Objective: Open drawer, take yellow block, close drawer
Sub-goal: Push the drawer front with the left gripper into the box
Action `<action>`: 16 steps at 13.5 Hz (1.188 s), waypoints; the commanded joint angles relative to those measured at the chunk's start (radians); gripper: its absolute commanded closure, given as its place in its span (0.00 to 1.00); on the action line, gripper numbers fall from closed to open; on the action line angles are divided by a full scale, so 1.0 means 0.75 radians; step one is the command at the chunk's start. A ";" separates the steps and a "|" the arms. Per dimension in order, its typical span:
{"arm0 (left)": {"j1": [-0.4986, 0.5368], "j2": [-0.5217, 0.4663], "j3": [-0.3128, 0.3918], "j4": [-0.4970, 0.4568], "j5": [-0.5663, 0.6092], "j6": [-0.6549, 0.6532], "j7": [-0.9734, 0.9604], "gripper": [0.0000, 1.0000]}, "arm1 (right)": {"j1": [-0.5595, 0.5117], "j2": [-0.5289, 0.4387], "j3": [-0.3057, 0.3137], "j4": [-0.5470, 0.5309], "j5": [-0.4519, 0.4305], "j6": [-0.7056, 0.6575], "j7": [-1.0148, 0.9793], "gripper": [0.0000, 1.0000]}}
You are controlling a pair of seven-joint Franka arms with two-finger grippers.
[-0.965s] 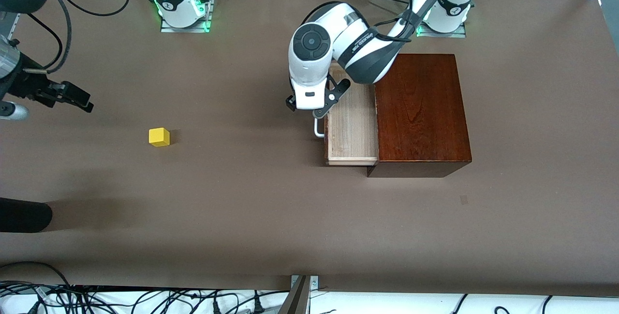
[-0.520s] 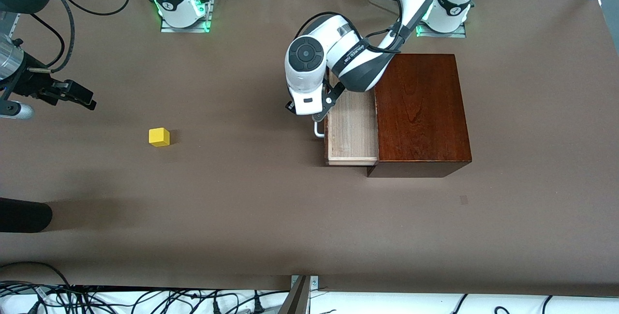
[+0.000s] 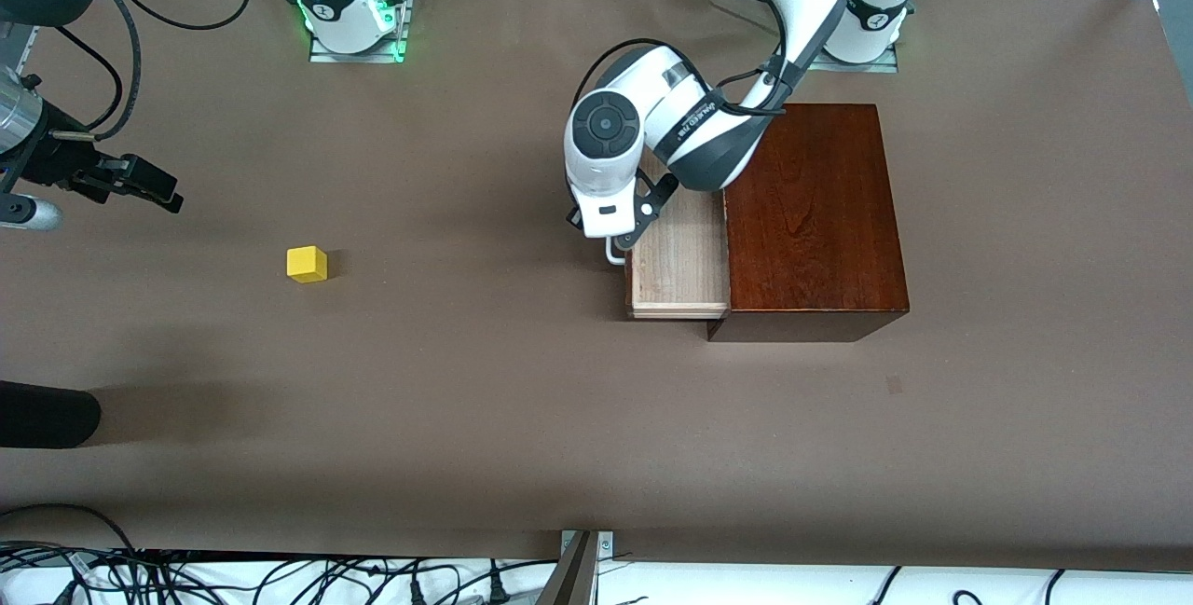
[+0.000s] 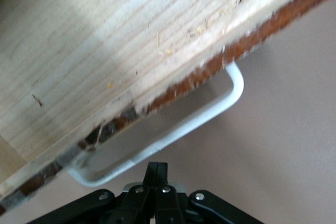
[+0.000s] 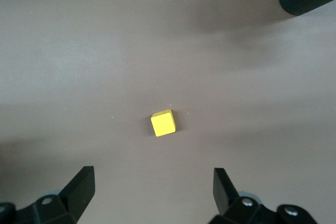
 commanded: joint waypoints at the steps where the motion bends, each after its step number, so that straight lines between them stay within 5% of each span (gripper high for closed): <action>1: 0.020 -0.012 -0.002 -0.015 0.066 -0.004 0.039 1.00 | -0.015 -0.009 0.010 0.020 -0.022 -0.048 0.021 0.00; 9: 0.069 -0.039 0.004 -0.046 0.076 -0.004 0.039 1.00 | -0.015 -0.007 0.010 0.034 -0.022 -0.048 0.023 0.00; 16: 0.175 -0.167 0.016 -0.152 0.076 -0.122 0.290 1.00 | -0.015 -0.005 0.010 0.036 -0.022 -0.050 0.005 0.00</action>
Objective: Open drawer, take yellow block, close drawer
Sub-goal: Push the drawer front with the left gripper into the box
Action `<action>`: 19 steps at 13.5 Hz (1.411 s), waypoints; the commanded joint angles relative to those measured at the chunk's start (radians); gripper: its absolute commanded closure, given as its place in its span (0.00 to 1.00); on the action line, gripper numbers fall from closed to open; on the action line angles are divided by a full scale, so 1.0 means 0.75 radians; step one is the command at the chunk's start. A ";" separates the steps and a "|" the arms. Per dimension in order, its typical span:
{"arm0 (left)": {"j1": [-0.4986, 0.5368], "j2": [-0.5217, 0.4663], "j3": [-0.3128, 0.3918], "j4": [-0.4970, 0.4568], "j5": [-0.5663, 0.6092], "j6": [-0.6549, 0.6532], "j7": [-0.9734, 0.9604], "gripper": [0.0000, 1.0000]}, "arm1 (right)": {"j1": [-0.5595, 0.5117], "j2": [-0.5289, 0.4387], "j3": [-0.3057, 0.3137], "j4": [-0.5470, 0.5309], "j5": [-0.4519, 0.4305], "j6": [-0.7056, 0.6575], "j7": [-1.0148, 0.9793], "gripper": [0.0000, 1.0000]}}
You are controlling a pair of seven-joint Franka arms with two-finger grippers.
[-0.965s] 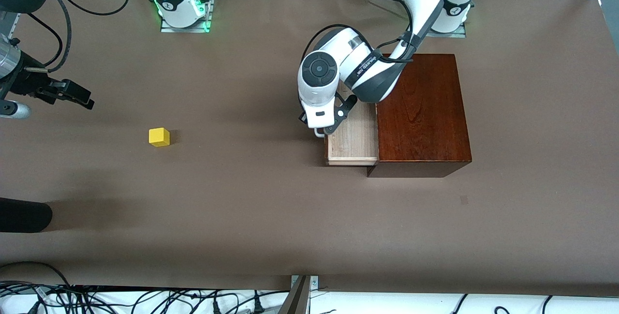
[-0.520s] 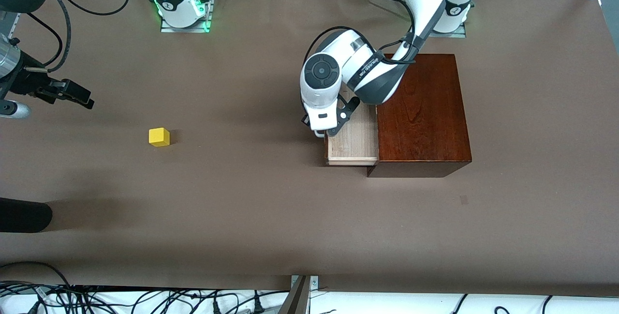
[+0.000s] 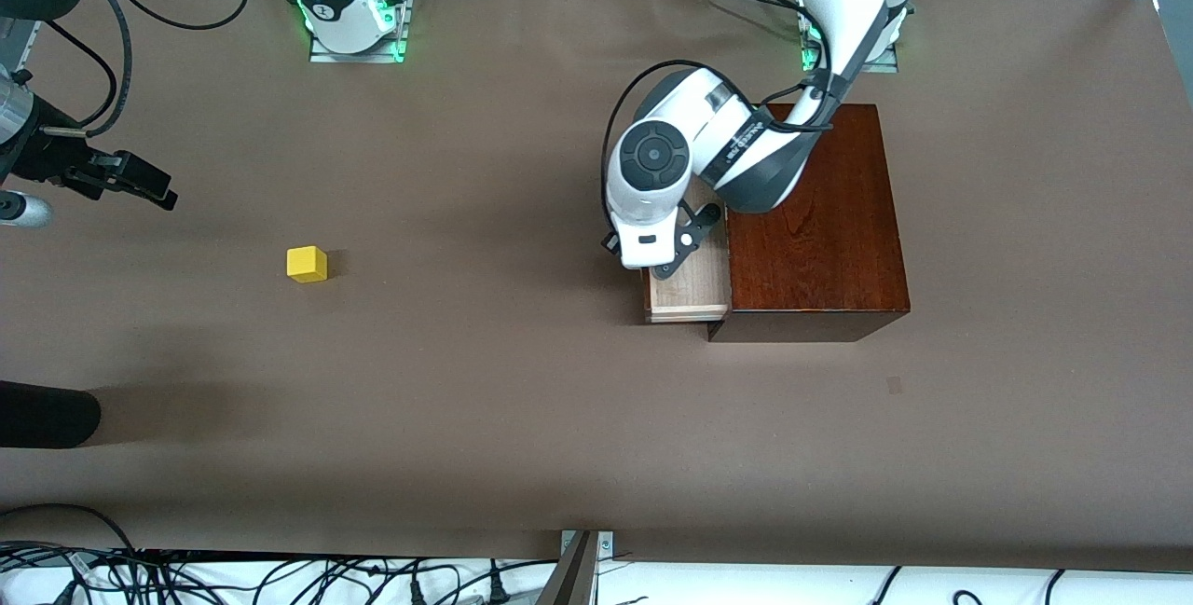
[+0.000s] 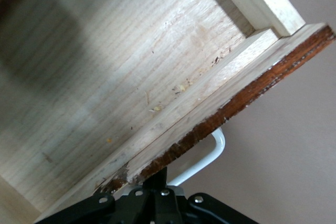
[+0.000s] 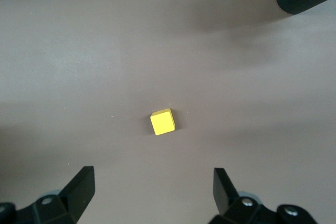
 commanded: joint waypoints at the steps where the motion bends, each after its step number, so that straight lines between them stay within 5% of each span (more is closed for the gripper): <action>1: 0.067 -0.136 0.012 -0.139 0.031 -0.057 0.123 1.00 | -0.014 -0.005 0.013 0.016 -0.022 -0.028 -0.005 0.00; 7: 0.180 -0.237 0.018 -0.319 0.062 -0.057 0.315 1.00 | -0.014 -0.005 0.015 0.019 -0.018 -0.026 -0.005 0.00; 14: 0.209 -0.283 0.014 -0.320 0.039 -0.066 0.357 1.00 | -0.012 -0.005 0.015 0.021 -0.015 -0.024 -0.005 0.00; 16: 0.205 -0.316 -0.020 -0.303 -0.007 -0.064 0.342 0.78 | -0.012 -0.005 0.015 0.021 -0.015 -0.024 -0.003 0.00; 17: 0.205 -0.337 -0.024 -0.303 -0.052 -0.062 0.342 0.50 | -0.012 -0.005 0.015 0.021 -0.015 -0.024 -0.003 0.00; 18: 0.205 -0.357 -0.031 -0.303 -0.069 -0.059 0.354 0.41 | -0.012 -0.005 0.015 0.021 -0.015 -0.024 -0.005 0.00; 19: 0.205 -0.384 -0.033 -0.303 -0.069 -0.057 0.357 0.21 | -0.012 -0.005 0.015 0.021 -0.015 -0.026 -0.005 0.00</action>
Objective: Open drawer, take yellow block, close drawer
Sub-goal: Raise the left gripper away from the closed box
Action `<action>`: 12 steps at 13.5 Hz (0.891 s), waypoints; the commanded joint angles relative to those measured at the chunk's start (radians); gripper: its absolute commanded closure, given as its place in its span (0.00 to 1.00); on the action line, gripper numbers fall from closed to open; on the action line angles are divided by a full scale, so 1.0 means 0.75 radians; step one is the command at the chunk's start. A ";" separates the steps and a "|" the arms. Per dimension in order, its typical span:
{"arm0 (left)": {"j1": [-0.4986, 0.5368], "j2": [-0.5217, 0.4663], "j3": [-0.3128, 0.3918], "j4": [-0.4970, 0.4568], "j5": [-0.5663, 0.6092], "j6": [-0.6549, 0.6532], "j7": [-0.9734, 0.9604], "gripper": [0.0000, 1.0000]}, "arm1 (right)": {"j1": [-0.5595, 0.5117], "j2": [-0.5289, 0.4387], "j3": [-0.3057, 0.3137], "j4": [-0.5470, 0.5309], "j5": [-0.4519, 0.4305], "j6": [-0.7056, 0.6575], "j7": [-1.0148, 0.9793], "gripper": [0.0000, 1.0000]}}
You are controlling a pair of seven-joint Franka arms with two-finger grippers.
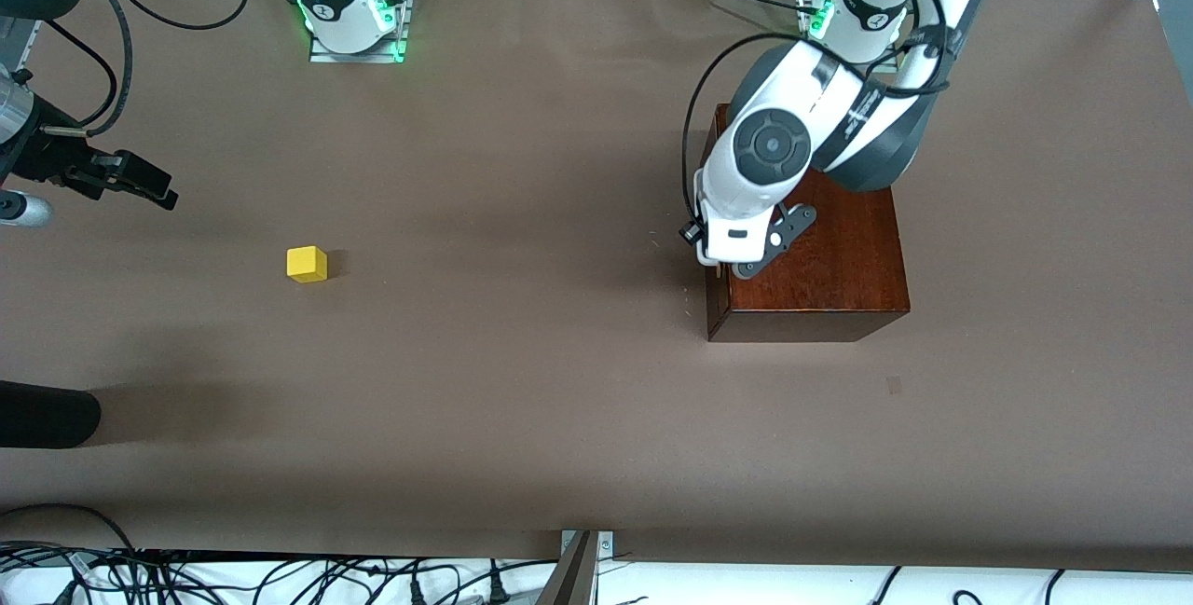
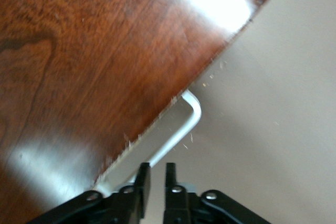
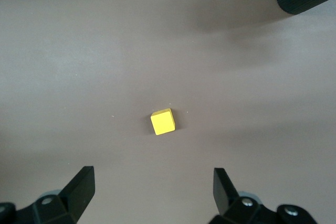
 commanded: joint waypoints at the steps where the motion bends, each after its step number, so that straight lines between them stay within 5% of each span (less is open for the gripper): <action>1: 0.017 -0.112 -0.015 -0.039 -0.034 -0.001 0.050 0.00 | -0.012 -0.005 0.013 0.018 -0.017 -0.024 -0.005 0.00; 5: 0.101 -0.286 0.008 -0.068 -0.038 -0.103 0.417 0.00 | -0.014 -0.007 0.009 0.030 -0.005 -0.026 0.012 0.00; 12: 0.107 -0.574 0.429 -0.143 -0.036 -0.342 1.205 0.00 | -0.014 -0.009 0.011 0.049 -0.007 -0.043 0.006 0.00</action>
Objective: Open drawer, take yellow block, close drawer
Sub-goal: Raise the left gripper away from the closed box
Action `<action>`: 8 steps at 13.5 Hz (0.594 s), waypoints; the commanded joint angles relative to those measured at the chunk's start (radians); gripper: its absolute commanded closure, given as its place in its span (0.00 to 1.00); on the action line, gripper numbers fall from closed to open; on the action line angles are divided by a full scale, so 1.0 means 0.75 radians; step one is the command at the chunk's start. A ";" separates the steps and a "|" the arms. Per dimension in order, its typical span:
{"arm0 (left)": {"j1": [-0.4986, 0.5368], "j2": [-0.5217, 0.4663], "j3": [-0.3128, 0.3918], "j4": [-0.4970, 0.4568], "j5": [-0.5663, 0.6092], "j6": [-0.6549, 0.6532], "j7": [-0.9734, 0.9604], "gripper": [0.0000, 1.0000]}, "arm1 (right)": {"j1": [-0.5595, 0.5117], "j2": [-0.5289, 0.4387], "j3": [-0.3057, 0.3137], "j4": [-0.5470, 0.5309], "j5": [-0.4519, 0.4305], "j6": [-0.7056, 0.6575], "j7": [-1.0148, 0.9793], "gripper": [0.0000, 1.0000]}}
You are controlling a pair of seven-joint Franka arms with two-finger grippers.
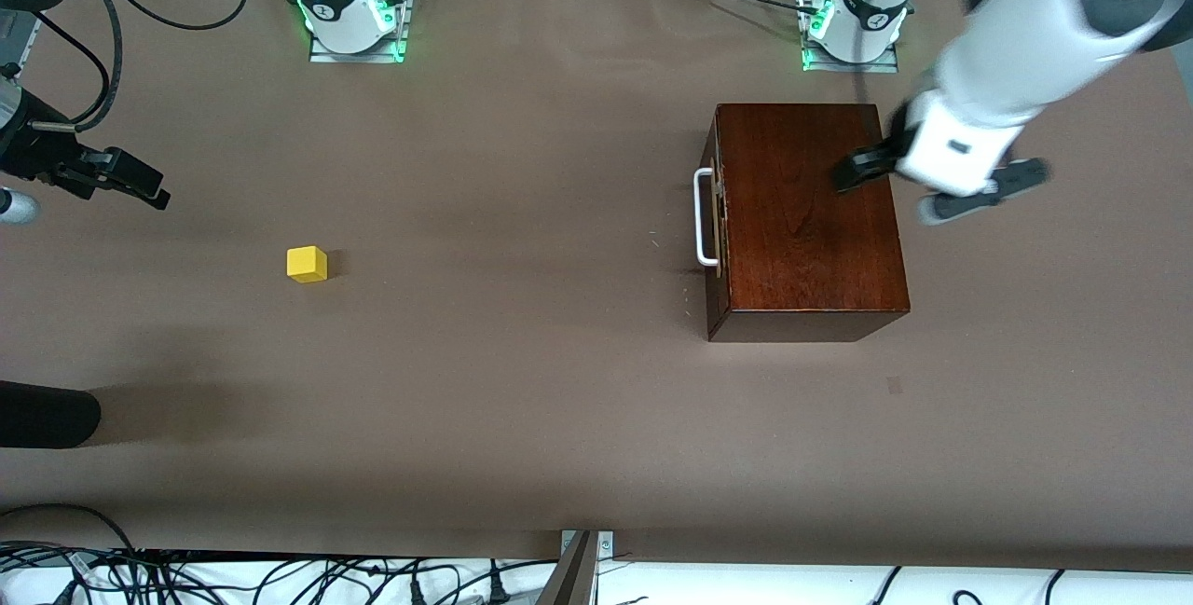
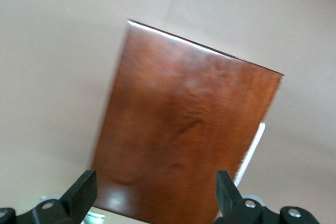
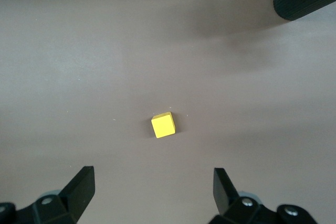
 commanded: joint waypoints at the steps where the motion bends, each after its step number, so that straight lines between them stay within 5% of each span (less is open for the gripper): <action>1: -0.004 -0.167 0.094 -0.156 -0.011 0.004 0.277 0.00 | -0.014 -0.008 0.012 0.019 -0.007 -0.034 0.005 0.00; 8: 0.010 -0.207 0.149 -0.163 0.103 0.025 0.529 0.00 | -0.014 -0.008 0.010 0.019 -0.007 -0.038 -0.005 0.00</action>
